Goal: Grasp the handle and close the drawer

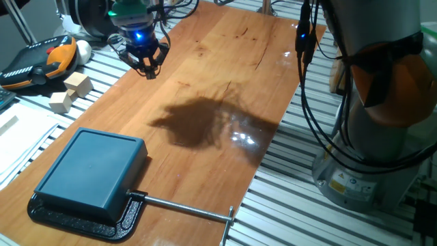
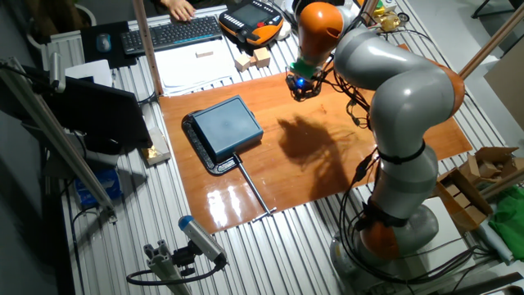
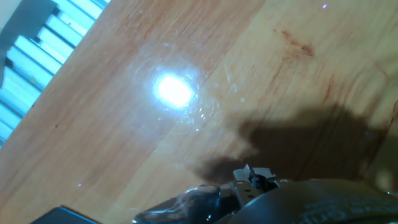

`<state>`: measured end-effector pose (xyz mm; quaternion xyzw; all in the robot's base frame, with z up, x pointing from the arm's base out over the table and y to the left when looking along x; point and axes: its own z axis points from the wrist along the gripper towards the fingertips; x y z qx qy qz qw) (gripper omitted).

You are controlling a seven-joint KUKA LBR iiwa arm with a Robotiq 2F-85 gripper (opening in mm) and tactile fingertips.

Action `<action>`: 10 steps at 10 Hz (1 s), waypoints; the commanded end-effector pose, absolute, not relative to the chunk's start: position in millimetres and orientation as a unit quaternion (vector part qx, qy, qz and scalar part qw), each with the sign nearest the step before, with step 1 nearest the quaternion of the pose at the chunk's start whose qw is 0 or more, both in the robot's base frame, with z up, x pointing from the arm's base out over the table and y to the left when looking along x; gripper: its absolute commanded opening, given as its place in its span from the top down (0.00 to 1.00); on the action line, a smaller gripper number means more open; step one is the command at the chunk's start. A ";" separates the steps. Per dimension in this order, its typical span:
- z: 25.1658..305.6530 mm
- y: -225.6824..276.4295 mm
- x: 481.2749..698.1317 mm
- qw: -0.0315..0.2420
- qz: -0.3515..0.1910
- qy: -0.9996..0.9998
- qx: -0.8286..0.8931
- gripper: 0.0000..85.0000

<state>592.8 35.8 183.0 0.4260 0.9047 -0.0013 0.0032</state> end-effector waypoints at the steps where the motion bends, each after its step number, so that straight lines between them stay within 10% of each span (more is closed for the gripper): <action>1: 183.2 35.4 592.4 0.003 -0.001 0.907 0.422 0.99; 10: 184.1 37.8 592.9 -0.013 -0.011 0.962 0.272 0.99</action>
